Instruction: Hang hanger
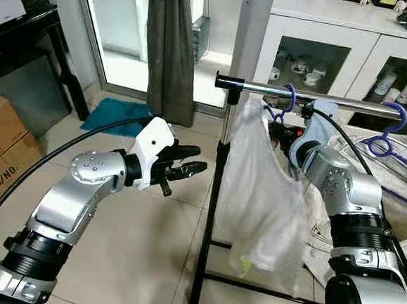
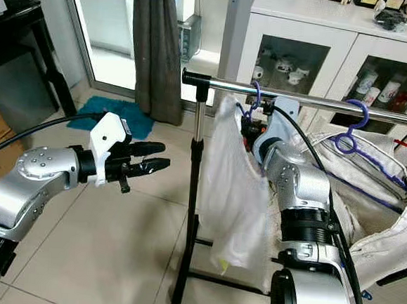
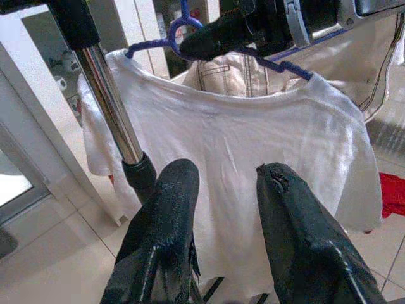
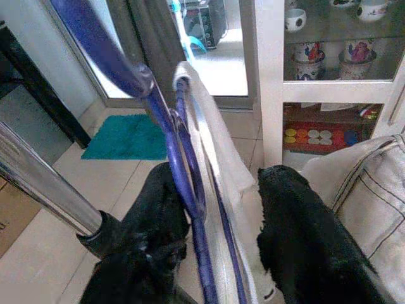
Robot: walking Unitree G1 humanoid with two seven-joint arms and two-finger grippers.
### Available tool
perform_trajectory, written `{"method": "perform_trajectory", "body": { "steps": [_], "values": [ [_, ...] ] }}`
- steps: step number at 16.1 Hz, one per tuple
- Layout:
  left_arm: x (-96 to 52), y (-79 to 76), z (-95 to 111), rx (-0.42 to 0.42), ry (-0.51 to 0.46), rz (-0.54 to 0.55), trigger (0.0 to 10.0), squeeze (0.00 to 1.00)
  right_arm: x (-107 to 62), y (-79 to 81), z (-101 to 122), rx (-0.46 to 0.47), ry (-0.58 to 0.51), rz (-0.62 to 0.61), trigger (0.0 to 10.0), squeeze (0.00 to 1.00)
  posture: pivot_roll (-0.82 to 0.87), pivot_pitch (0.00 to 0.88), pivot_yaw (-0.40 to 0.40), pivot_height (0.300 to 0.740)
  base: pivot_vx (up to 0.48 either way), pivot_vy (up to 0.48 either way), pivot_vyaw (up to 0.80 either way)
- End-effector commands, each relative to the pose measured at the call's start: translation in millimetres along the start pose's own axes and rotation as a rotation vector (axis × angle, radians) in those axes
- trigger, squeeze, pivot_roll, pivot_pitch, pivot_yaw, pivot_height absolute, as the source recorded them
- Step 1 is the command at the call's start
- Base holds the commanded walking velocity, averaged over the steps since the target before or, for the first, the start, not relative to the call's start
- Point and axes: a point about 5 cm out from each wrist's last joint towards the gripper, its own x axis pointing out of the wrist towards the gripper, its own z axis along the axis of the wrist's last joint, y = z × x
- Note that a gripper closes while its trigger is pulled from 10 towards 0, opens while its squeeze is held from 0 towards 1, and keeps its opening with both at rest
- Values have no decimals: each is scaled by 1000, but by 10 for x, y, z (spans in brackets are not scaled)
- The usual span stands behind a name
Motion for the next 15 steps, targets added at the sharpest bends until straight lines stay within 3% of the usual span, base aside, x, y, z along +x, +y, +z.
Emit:
{"method": "perform_trajectory", "body": {
  "steps": [1,9,13,15],
  "values": [
    [22,14,8,14,2,-4,10000,0,20,54,64,-10,-20,11,0,0,-116,0,33,740,0,0,0],
    [80,55,3,-17,-49,38,10000,0,-9,65,113,-17,-77,78,0,0,-116,0,46,740,0,0,0],
    [13,50,-128,-51,-68,178,10000,0,-60,57,78,-38,-80,94,0,0,-116,0,41,740,0,0,0],
    [-34,95,-213,-77,-60,316,10000,0,-150,104,163,-64,-135,118,0,0,-144,0,60,740,0,0,0]
  ]
}}
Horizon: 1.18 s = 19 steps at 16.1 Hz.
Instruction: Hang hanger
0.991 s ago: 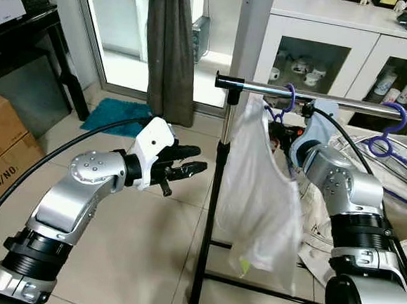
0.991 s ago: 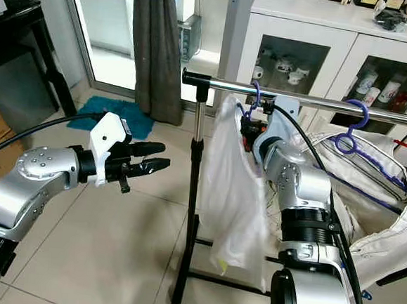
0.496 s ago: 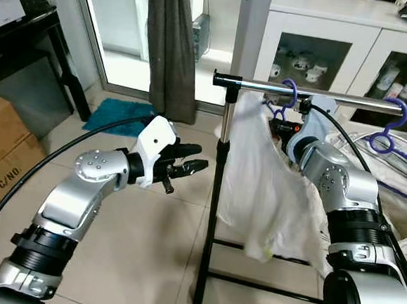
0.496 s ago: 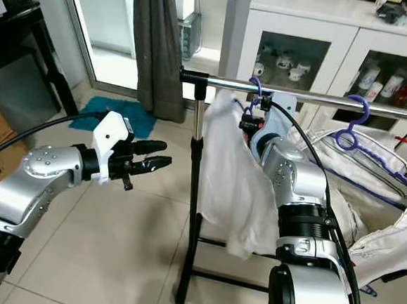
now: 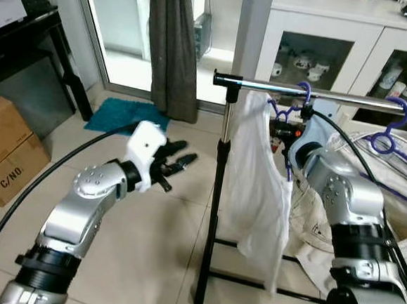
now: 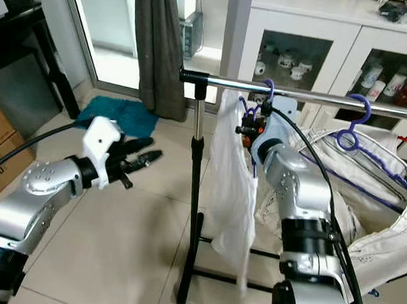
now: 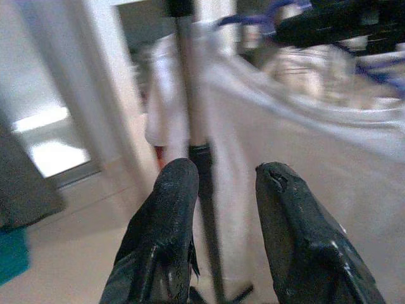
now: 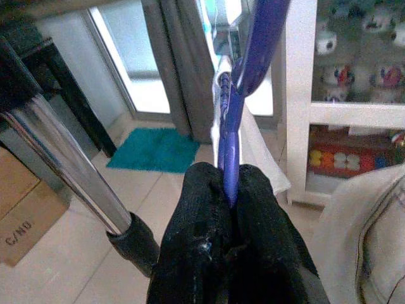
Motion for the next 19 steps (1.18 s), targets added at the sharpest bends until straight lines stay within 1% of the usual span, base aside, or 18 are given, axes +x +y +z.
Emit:
{"method": "perform_trajectory", "body": {
  "steps": [1,2,3,4,5,6,7,9,10,11,13,15,16,17,18,19],
  "values": [
    [-27,59,-4,9,-5,63,10000,0,-41,43,157,-29,-61,20,0,0,-147,0,62,740,0,0,0],
    [-58,71,-52,-16,-11,127,10000,0,-124,70,234,-82,-110,41,0,0,-151,0,63,740,0,0,0],
    [-77,41,-100,-26,0,154,10000,0,-207,112,268,-146,-151,75,0,0,-145,0,58,740,0,0,0],
    [-77,41,-100,-26,0,154,10000,0,-207,112,268,-146,-151,75,0,0,-145,0,58,740,0,0,0],
    [-71,-18,-138,-26,14,169,10000,0,-328,148,207,-216,-150,100,0,0,-110,0,31,740,0,0,0],
    [-65,-39,-141,-24,16,174,10000,0,-372,163,182,-233,-145,113,0,0,-107,0,28,740,0,0,0],
    [-67,-59,-146,-12,25,190,10000,0,-413,180,112,-255,-124,137,0,0,-94,0,7,740,0,0,0],
    [-81,-82,-162,-6,34,207,10000,0,-433,164,-2,-300,-81,146,0,0,-93,0,-4,740,0,0,0],
    [-97,-111,-185,-13,39,212,10000,0,-455,131,-137,-354,-36,134,0,0,-99,0,-11,740,0,0,0],
    [-101,-118,-199,-14,43,215,10000,0,-470,114,-199,-362,-18,121,0,0,-99,0,-11,740,0,0,0],
    [-100,-131,-224,-25,52,218,10000,0,-517,92,-308,-348,-6,86,0,0,-120,0,-15,740,0,0,0],
    [-72,-142,-219,-38,50,219,10000,0,-571,61,-438,-316,6,37,0,0,-119,0,-20,740,0,0,0],
    [-53,-141,-196,-49,38,223,10000,0,-606,38,-527,-278,-5,7,0,0,-120,0,-18,740,0,0,0],
    [-54,-140,-191,-52,37,227,10000,0,-615,41,-546,-271,-17,10,0,0,-121,0,-16,740,0,0,0],
    [-51,-133,-200,-68,38,234,10000,0,-619,39,-571,-251,-29,9,0,0,-121,0,-13,740,-266,0,0],
    [-50,-138,-212,-91,36,238,10000,0,-626,21,-590,-254,-28,1,0,0,-117,0,-6,740,-266,0,0]
  ]
}}
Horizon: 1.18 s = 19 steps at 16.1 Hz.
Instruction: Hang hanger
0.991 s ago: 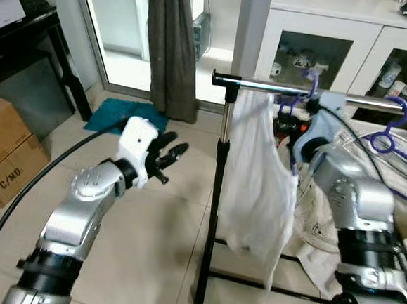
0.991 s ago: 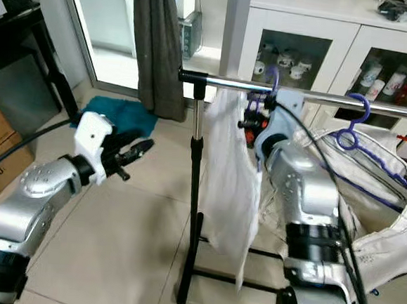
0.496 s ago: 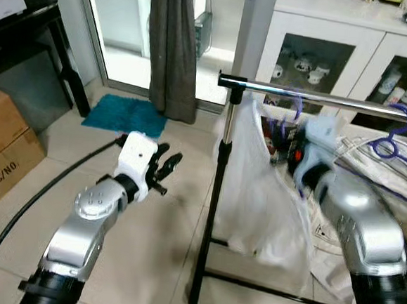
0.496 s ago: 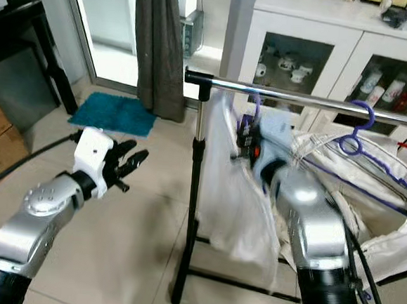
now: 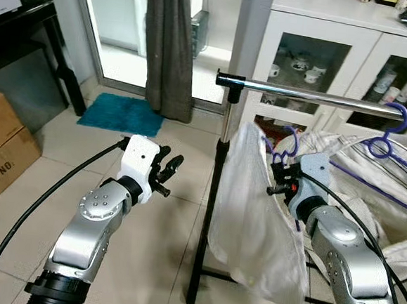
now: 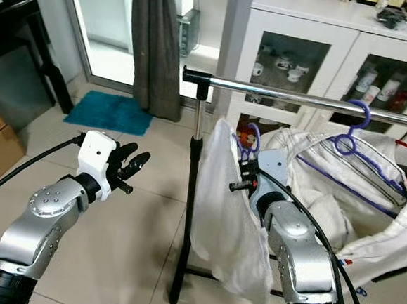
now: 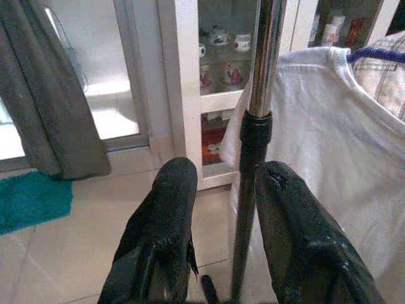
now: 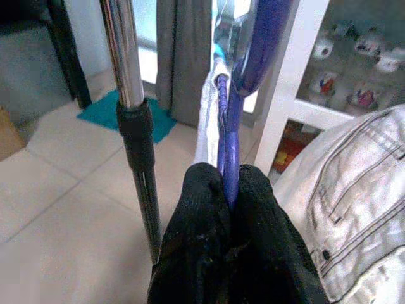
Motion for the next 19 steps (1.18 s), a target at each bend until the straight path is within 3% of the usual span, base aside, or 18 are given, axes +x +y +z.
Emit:
{"method": "perform_trajectory", "body": {
  "steps": [1,7,12,13,14,17,18,19],
  "values": [
    [-5,15,-2,-18,5,12,10000,0,-20,-39,42,0,-33,-18,0,0,-114,0,-7,740,-266,0,0],
    [-61,35,-44,-28,19,20,10000,0,-34,-36,24,2,-49,-30,0,0,-139,0,-7,740,-223,0,0],
    [28,5,-6,-14,15,-21,10000,0,-41,-64,97,11,-92,-3,0,0,-120,0,-5,740,0,0,0],
    [32,-24,40,-34,-20,-74,10000,231,-21,-3,148,18,-114,60,0,0,-103,0,-9,740,0,0,0],
    [41,-32,92,-61,-56,-111,10000,1000,-4,44,188,15,-130,103,0,0,-99,0,-10,740,0,0,0],
    [174,-66,235,-119,-118,-245,10000,1000,33,285,396,24,-202,265,0,0,-77,0,-22,740,0,0,0],
    [288,-102,285,-180,-126,-309,10000,1000,31,373,466,-18,-219,303,0,0,-99,0,-11,740,0,0,0],
    [377,-115,324,-247,-137,-329,10000,933,23,404,497,-69,-226,310,0,0,-115,0,1,740,0,0,0]
  ]
}}
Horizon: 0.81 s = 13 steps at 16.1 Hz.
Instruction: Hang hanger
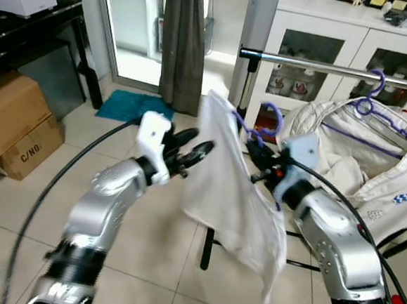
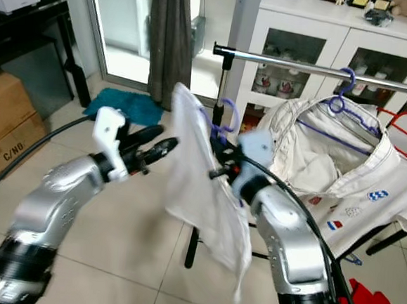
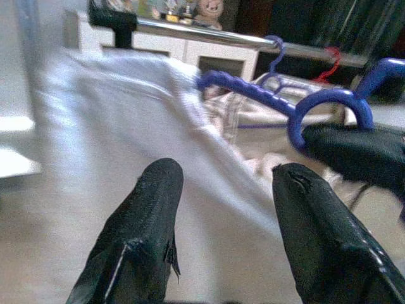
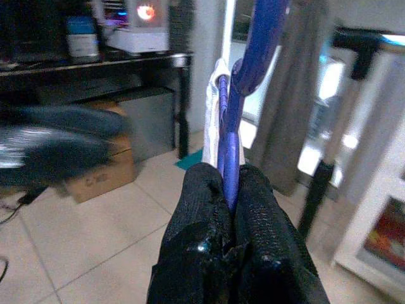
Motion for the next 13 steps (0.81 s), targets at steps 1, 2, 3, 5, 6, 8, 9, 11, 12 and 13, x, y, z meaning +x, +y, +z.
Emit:
{"method": "perform_trajectory", "body": {
  "steps": [1,2,3,5,6,8,9,11,12,13],
  "values": [
    [90,22,18,-66,-1,-38,10000,0,2,31,124,-71,-30,21,0,0,-126,0,9,740,0,0,0],
    [115,22,10,-74,5,-52,10000,0,-1,43,136,-78,-33,28,0,0,-132,0,13,740,0,0,0],
    [147,21,-8,-66,22,-63,10000,0,-7,55,156,-85,-37,33,0,0,-134,0,15,740,0,0,0],
    [250,54,-38,-59,48,-65,10000,0,-28,85,228,-95,-54,47,0,0,-135,0,8,740,0,0,0],
    [272,85,-48,-37,65,-44,9922,0,-28,86,235,-97,-54,47,0,0,-132,0,5,740,0,0,0],
    [281,153,-37,-24,59,19,0,0,-15,89,248,-100,-54,45,0,0,-135,0,9,740,0,0,0],
    [277,171,-42,-26,48,20,0,0,-12,94,262,-100,-57,49,0,0,-137,0,11,740,0,0,0],
    [284,193,-59,-25,40,16,0,0,-15,100,270,-101,-57,49,0,0,-142,0,17,740,0,0,0],
    [300,199,-56,-32,32,11,0,0,-19,101,270,-100,-57,47,0,0,-142,0,18,740,0,0,0],
    [322,212,-53,-37,27,13,0,0,-19,103,272,-97,-59,43,0,0,-142,0,18,740,0,0,0]
  ]
}}
